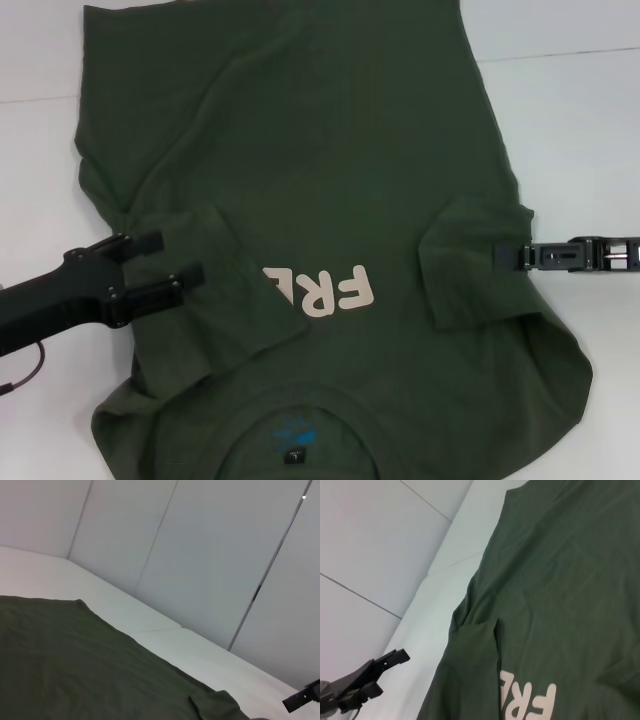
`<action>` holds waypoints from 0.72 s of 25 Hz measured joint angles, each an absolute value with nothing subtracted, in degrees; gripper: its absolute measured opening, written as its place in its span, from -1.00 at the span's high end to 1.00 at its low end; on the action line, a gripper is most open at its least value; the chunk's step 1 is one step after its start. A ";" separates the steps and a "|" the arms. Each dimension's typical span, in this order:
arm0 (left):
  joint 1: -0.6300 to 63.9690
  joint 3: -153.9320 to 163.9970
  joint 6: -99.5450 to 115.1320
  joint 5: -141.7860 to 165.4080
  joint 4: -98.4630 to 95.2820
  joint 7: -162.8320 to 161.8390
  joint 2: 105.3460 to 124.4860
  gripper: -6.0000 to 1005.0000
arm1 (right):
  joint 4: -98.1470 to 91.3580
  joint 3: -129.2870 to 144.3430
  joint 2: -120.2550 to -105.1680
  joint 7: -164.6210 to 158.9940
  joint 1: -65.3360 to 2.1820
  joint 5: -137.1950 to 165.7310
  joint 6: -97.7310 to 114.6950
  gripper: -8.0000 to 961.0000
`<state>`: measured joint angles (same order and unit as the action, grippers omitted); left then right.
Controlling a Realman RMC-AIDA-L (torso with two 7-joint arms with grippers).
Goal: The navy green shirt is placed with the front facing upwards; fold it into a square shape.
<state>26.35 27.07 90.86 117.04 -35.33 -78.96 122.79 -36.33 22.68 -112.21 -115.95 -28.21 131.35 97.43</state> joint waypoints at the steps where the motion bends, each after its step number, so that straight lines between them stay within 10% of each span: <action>1: 26.35 27.07 90.86 117.09 -35.33 -79.02 122.79 -0.83 | -36.27 22.90 -112.22 -116.30 -28.19 131.45 97.67 -0.50; 18: 26.37 27.72 90.87 117.25 -35.33 -78.76 122.76 -0.83 | -37.18 20.41 -110.99 -119.81 -23.47 130.61 102.27 -0.50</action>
<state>26.37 27.72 90.87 117.25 -35.33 -78.76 122.76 -37.18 20.42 -110.99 -119.81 -23.47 130.61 102.27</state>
